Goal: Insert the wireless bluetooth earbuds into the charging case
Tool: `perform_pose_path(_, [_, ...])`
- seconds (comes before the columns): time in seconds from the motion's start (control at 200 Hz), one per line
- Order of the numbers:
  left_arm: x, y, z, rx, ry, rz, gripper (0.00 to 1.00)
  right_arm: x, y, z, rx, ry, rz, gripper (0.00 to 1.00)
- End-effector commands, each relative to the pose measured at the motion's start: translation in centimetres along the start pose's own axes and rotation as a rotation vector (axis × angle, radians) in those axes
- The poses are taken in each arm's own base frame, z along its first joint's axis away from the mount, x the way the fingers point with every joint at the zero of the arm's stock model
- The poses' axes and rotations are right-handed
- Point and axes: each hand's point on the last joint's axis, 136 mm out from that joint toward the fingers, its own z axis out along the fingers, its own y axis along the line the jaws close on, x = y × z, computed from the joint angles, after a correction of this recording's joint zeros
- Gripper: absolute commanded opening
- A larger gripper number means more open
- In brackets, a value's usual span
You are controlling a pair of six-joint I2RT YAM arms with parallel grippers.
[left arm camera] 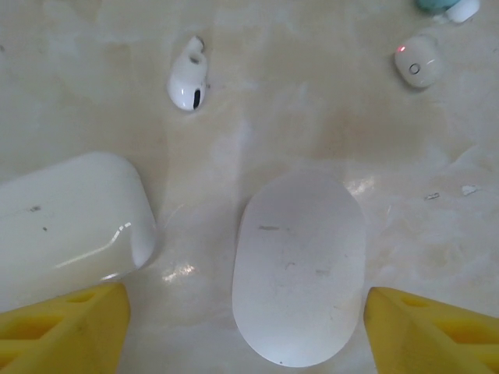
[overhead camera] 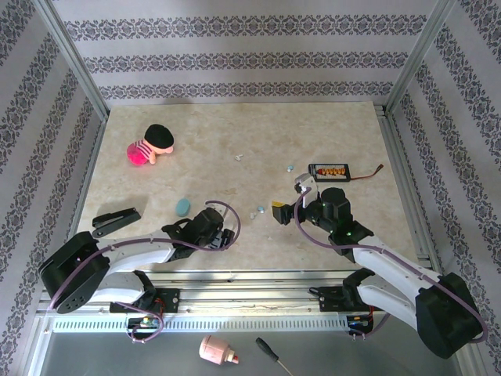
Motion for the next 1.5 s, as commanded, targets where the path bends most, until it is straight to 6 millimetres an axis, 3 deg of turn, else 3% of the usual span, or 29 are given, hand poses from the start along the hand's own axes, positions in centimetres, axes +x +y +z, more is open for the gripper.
perform_pose_path(0.0, [-0.9,-1.3,0.1,0.036,-0.023,-0.026,0.73,0.9,0.4,-0.2,-0.014,0.007,0.015,0.98])
perform_pose_path(0.535, [-0.5,-1.5,1.3,0.04,-0.008,-0.004,0.6,0.8,0.3,-0.3,-0.01,0.001,0.032,0.98])
perform_pose_path(0.769, [-0.7,-2.0,1.0,0.074,-0.022,0.017,0.44,0.4,0.4,-0.3,-0.01,0.003,0.073,0.98])
perform_pose_path(0.834, [-0.9,-2.2,0.7,0.088,-0.033,0.022,0.4,1.0,0.3,-0.2,-0.008,0.03,0.128,0.98])
perform_pose_path(0.864, [-1.0,-2.3,0.5,0.096,-0.041,0.029,0.39,-0.4,0.7,-0.1,-0.025,0.011,0.136,0.98])
perform_pose_path(1.099, [-2.7,-4.2,-1.2,0.216,-0.141,0.125,0.37,-0.8,1.9,0.4,-0.151,0.104,0.44,0.98])
perform_pose_path(1.244, [-4.4,-6.1,-3.0,0.315,-0.235,0.211,0.37,0.2,3.9,0.3,-0.279,0.262,0.573,0.98])
perform_pose_path(1.364, [-5.6,-7.7,-4.2,0.393,-0.302,0.281,0.36,1.1,4.1,0.6,-0.292,0.278,0.679,0.99])
perform_pose_path(1.494, [-6.8,-9.0,-5.1,0.455,-0.35,0.325,0.33,1.5,5.8,0.7,-0.389,0.336,0.797,0.96])
